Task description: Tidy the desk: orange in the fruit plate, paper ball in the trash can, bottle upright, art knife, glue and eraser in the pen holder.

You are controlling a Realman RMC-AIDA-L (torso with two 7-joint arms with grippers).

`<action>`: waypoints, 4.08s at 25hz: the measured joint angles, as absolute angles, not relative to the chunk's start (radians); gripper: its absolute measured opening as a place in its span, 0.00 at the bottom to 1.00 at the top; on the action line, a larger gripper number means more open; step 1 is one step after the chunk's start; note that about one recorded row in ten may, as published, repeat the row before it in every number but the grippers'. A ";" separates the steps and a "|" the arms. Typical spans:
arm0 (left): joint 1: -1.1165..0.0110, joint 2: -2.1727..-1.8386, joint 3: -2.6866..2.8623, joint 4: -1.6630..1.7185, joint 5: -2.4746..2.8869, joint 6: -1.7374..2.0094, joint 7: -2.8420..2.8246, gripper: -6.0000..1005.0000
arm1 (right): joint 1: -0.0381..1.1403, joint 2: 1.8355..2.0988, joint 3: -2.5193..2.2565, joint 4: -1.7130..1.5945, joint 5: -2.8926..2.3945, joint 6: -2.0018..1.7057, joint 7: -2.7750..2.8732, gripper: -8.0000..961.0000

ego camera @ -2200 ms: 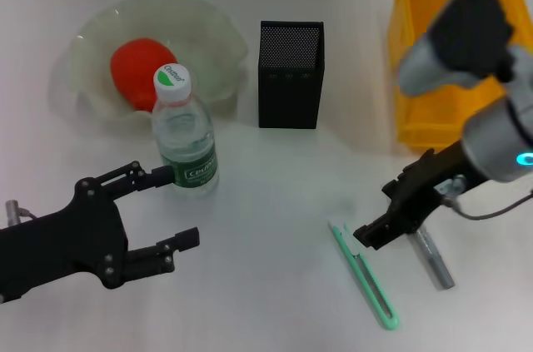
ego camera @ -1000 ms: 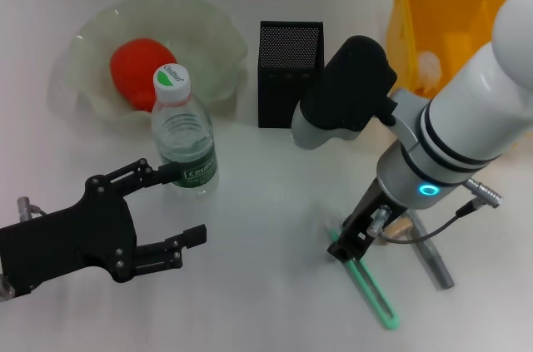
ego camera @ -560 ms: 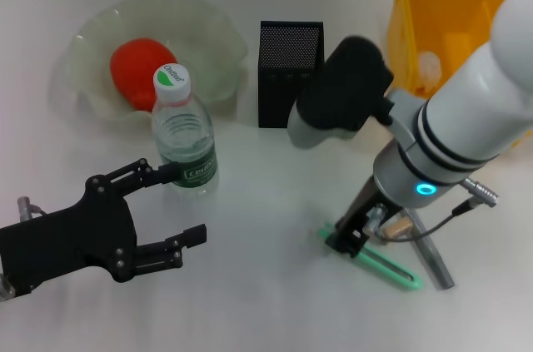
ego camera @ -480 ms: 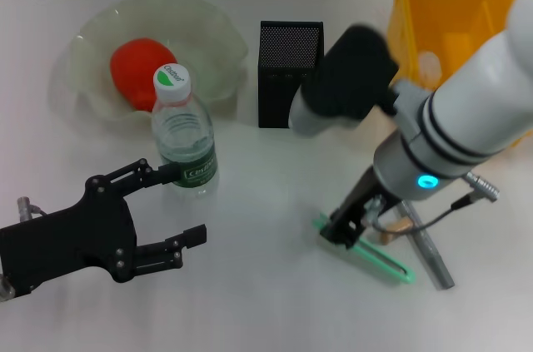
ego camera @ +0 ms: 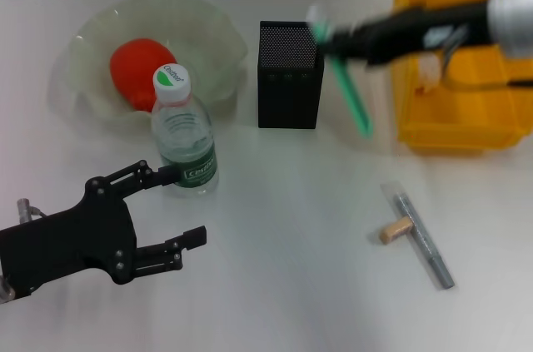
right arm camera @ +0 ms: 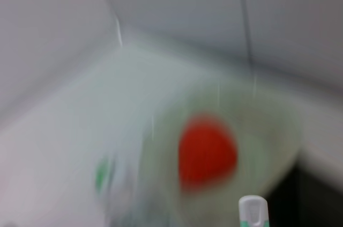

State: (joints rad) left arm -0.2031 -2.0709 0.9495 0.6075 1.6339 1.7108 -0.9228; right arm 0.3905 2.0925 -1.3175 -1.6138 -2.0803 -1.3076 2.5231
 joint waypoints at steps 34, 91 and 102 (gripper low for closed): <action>-0.223 -2.069 0.949 0.581 1.648 1.700 -0.922 0.84 | 0.558 2.082 -1.306 -0.599 -1.153 -1.083 1.197 0.34; -0.227 -2.068 0.947 0.589 1.648 1.713 -0.931 0.84 | 0.675 2.087 -1.467 -1.431 -2.477 -1.631 2.247 0.14; -0.234 -2.069 0.945 0.586 1.647 1.706 -0.923 0.84 | 0.714 2.081 -1.339 -1.329 -2.441 -1.242 2.325 0.14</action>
